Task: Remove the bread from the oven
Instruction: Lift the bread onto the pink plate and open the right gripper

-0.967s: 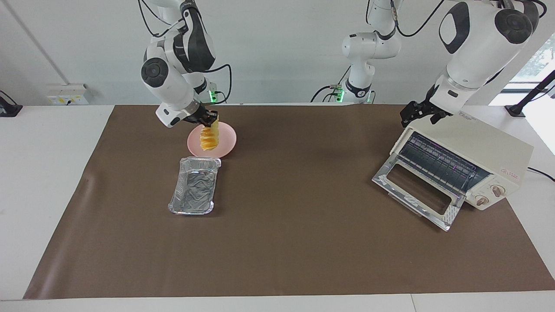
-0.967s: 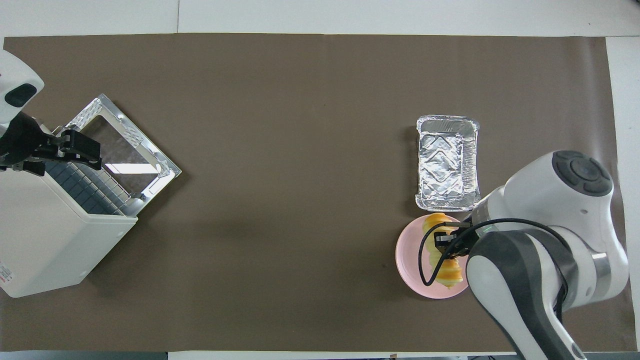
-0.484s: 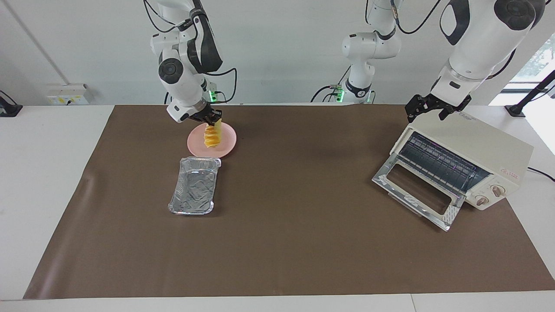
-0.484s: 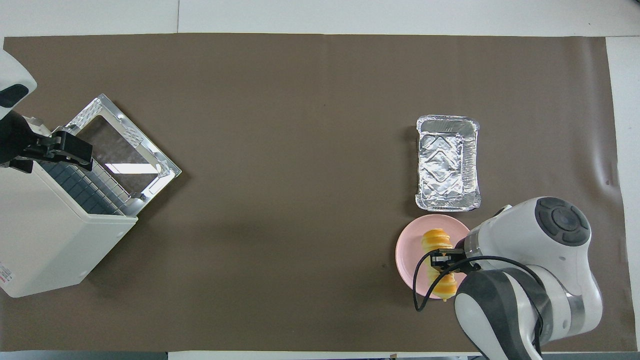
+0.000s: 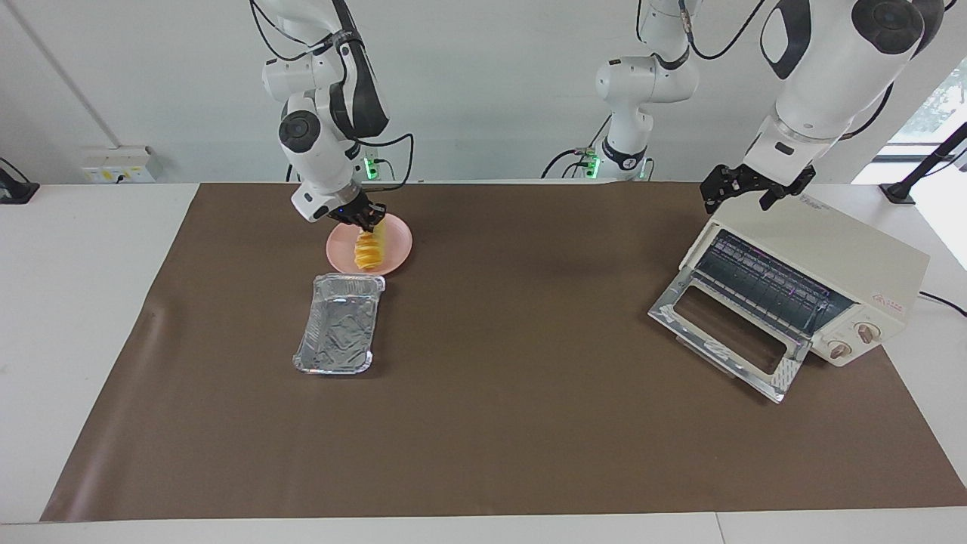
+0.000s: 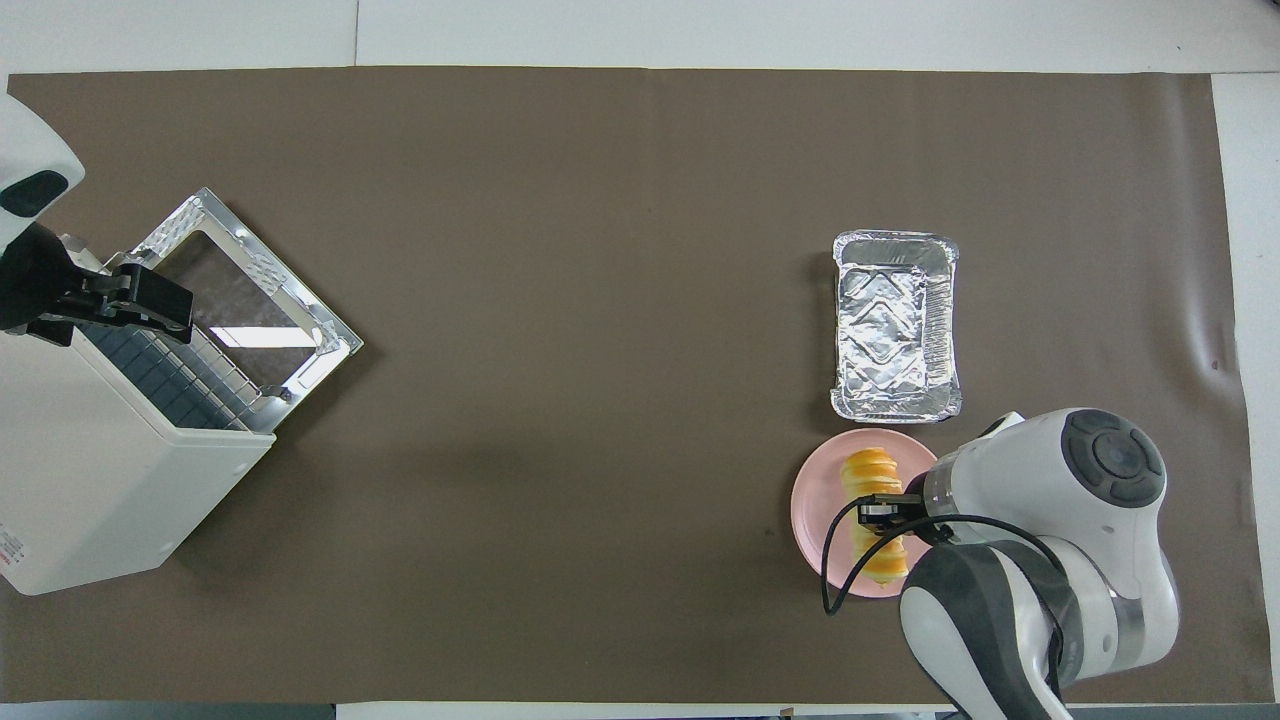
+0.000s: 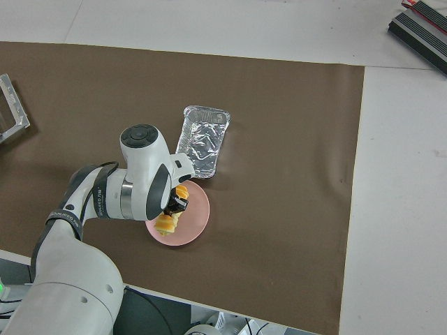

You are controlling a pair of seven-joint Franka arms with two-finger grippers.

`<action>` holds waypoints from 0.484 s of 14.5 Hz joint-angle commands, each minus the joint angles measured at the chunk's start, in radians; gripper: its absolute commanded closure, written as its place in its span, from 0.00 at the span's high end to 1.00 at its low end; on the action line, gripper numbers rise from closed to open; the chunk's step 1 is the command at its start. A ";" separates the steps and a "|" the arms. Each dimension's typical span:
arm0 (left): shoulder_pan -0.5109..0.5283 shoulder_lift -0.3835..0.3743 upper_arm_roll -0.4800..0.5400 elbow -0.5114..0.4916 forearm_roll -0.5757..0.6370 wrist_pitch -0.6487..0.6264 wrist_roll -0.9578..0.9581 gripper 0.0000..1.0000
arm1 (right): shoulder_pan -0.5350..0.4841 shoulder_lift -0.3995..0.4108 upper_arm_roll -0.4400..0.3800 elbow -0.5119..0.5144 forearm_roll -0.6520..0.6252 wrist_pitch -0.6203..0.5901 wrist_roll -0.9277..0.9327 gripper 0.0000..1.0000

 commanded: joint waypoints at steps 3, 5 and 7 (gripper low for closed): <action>0.003 -0.019 0.011 -0.016 0.003 -0.019 0.003 1.00 | -0.005 0.033 0.001 -0.002 0.010 0.086 0.004 0.11; 0.005 -0.019 0.014 -0.016 0.003 -0.019 0.001 1.00 | -0.019 0.048 0.001 0.025 0.010 0.082 0.007 0.90; 0.003 -0.019 0.014 -0.016 0.003 -0.017 0.001 1.00 | -0.057 0.050 0.000 0.105 0.010 0.015 0.000 1.00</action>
